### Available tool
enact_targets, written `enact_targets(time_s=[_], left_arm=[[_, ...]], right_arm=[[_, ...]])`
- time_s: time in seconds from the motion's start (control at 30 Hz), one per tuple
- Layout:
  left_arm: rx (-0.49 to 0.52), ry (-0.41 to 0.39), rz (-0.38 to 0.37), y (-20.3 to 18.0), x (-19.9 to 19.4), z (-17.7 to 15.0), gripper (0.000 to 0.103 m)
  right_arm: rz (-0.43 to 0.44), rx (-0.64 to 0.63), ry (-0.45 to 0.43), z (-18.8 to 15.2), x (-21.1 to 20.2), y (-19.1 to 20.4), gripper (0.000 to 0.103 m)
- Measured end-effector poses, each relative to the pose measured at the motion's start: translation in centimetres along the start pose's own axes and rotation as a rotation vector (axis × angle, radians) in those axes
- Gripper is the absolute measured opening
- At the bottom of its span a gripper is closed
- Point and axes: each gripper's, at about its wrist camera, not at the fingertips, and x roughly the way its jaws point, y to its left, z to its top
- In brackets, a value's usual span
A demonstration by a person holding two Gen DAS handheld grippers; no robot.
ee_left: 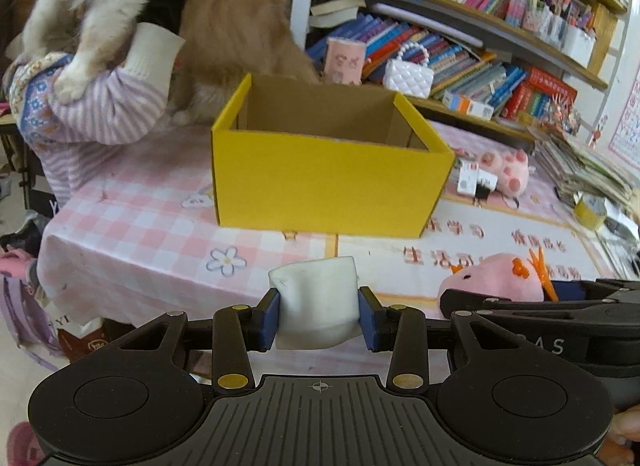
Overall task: Organize objects
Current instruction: 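Carry the sponge block and pink plush pig over the yellow box with both tools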
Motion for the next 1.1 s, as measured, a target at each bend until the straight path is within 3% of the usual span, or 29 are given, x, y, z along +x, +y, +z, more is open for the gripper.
enact_targets(time_s=[0.27, 0.47, 0.77, 1.1], left_arm=[[0.016, -0.154, 0.011, 0.6, -0.7, 5.8, 0.039], [0.027, -0.236, 0.025, 1.1, 1.4, 10.6, 0.039], [0.019, -0.181, 0.070, 1.1, 7.5, 13.7, 0.039], [0.059, -0.056, 0.148, 1.6, 14.0, 14.7, 0.039]], right_arm=[[0.026, -0.028, -0.153, 5.4, 0.0, 0.5, 0.083], [0.029, -0.100, -0.266, 10.4, 1.2, 0.5, 0.083], [0.034, -0.168, -0.243, 14.8, 6.9, -0.6, 0.083], [0.032, -0.585, -0.198, 15.1, 14.3, 1.4, 0.083]])
